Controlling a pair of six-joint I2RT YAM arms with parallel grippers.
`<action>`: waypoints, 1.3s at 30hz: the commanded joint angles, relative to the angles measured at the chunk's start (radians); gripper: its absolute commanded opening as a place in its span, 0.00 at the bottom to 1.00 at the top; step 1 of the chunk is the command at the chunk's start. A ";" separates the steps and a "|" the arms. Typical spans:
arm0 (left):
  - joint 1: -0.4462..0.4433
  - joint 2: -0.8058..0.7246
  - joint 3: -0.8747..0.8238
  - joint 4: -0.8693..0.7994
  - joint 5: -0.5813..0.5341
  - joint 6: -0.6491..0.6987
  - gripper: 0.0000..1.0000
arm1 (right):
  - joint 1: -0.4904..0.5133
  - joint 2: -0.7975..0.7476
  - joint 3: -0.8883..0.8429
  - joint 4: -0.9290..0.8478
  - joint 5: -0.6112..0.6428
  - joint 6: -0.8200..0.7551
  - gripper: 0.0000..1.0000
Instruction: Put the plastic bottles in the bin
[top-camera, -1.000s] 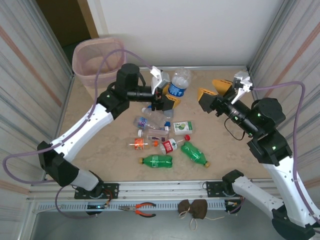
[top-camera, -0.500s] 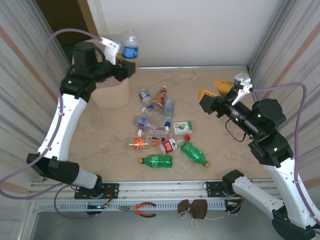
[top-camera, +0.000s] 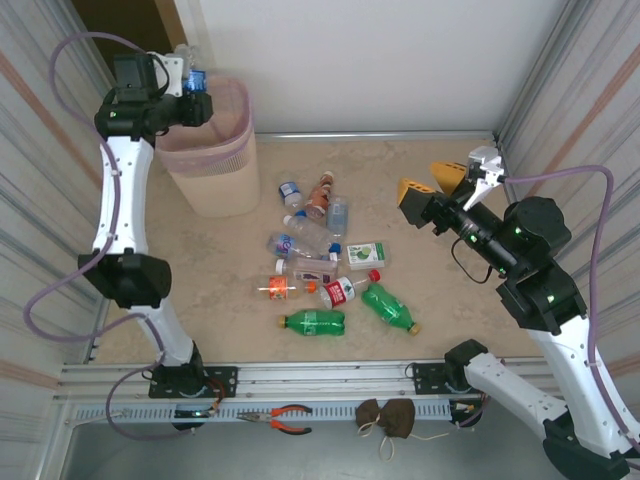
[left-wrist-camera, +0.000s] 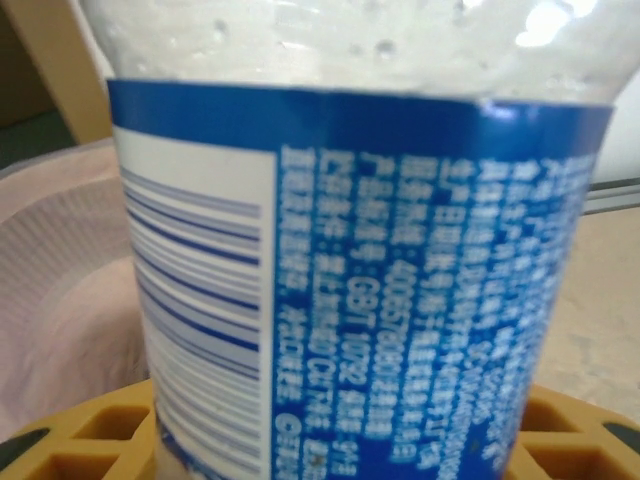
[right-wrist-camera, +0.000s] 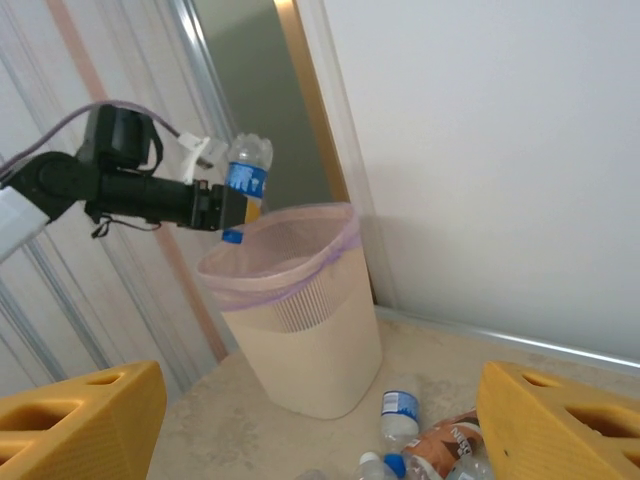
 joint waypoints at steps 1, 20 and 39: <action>0.034 0.057 0.083 -0.114 -0.062 0.002 0.50 | -0.010 -0.004 0.001 -0.001 0.014 -0.027 0.80; 0.097 0.274 0.100 -0.144 -0.136 -0.042 0.61 | -0.067 0.000 -0.037 -0.001 -0.018 -0.027 0.80; 0.097 0.200 0.126 -0.127 -0.056 -0.073 0.74 | -0.100 -0.003 -0.034 0.000 -0.050 -0.011 0.80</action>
